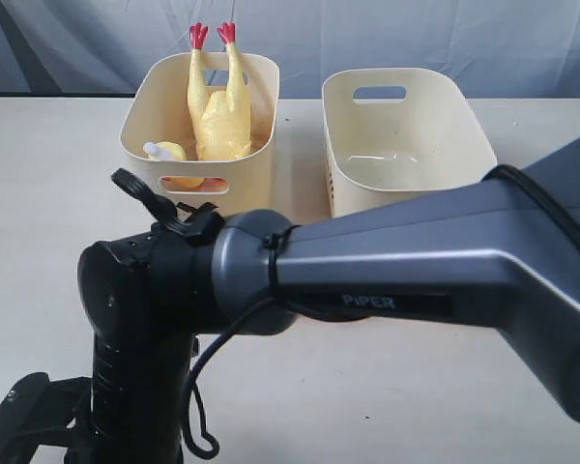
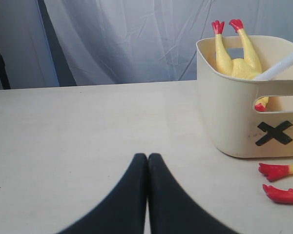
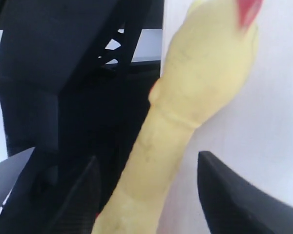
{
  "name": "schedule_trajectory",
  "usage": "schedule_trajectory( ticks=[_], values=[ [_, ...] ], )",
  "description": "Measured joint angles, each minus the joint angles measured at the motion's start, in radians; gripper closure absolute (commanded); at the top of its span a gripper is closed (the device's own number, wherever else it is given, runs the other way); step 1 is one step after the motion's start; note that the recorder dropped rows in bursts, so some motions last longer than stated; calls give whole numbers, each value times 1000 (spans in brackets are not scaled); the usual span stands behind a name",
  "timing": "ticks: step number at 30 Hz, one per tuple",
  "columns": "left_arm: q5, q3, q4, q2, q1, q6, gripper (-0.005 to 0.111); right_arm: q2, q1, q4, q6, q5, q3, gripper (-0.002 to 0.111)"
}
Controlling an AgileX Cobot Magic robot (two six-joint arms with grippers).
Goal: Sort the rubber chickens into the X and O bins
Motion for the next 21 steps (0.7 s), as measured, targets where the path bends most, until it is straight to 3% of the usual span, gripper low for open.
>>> schedule_trajectory(
  ticks=[12, 18, 21],
  values=[
    [0, 0, 0, 0, 0, 0, 107, 41, 0, -8, 24, -6, 0, 53],
    [0, 0, 0, 0, 0, 0, 107, 58, 0, 12, 33, 10, 0, 80],
    [0, 0, 0, 0, 0, 0, 107, 58, 0, 15, 40, 15, 0, 80]
  ],
)
